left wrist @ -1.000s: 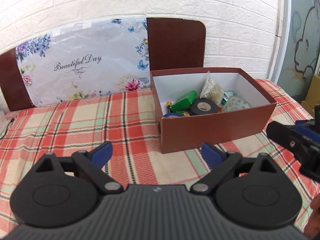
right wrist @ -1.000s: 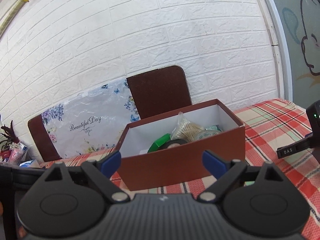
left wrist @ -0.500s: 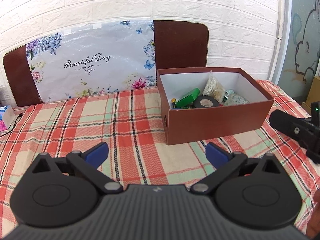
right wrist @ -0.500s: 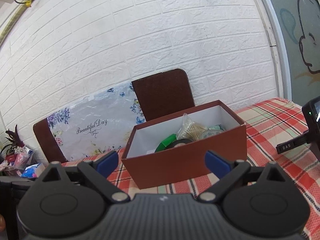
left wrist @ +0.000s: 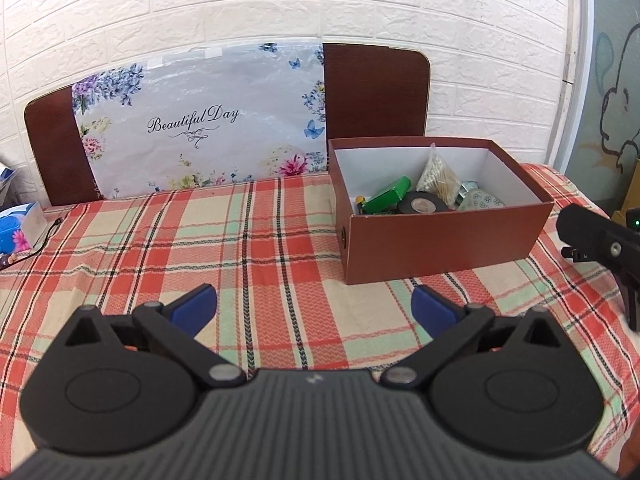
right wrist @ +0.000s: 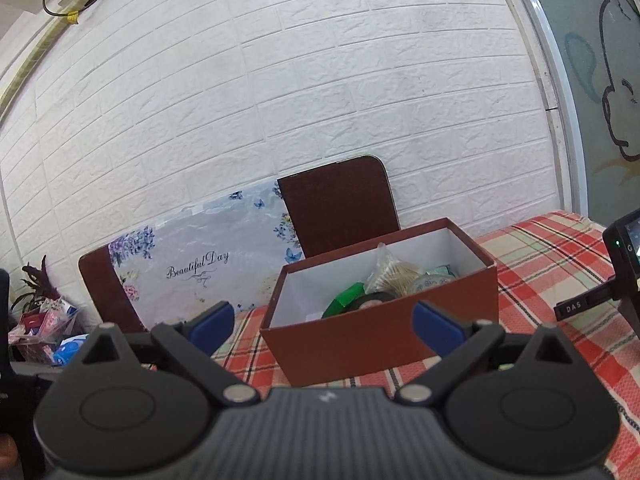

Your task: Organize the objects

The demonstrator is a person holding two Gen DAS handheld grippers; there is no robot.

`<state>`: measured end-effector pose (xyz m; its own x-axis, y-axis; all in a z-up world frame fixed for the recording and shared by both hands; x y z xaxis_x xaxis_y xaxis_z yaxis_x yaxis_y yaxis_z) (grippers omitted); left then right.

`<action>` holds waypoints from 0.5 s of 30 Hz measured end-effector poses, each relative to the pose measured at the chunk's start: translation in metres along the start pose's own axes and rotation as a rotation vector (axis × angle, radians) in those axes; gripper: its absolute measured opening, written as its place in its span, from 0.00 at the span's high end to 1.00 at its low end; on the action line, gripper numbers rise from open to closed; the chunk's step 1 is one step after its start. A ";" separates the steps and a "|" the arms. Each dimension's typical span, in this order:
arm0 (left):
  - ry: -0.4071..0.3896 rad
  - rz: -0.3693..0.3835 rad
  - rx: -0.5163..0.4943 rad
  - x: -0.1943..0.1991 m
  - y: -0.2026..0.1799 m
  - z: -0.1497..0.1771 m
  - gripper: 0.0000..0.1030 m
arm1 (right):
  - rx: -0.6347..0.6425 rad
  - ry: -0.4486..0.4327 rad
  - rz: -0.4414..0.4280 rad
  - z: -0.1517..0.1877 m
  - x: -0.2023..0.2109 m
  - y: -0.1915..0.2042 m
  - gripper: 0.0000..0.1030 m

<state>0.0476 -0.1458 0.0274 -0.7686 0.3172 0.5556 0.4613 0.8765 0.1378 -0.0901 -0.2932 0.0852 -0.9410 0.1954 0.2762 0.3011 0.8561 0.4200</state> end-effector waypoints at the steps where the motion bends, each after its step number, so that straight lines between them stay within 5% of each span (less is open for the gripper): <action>1: -0.003 -0.002 0.001 0.001 0.000 0.000 0.00 | 0.000 -0.001 -0.003 0.000 0.001 0.000 0.03; 15: -0.040 -0.070 -0.024 0.008 0.003 0.004 0.00 | 0.004 0.012 -0.005 0.011 0.005 0.004 0.02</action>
<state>0.0411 -0.1389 0.0293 -0.8159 0.2703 0.5112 0.4162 0.8882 0.1946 -0.0951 -0.2837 0.0784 -0.9407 0.1851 0.2843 0.2953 0.8590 0.4182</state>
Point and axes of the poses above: each gripper's, at about its wrist camera, not at the fingertips, and x roughly against the way its jaws point, y to its left, z to its underside, the point moved 8 cm from there along -x, roughly the way its jaws point, and after that the axes turned 8 degrees about -x, right-handed, at the moved point
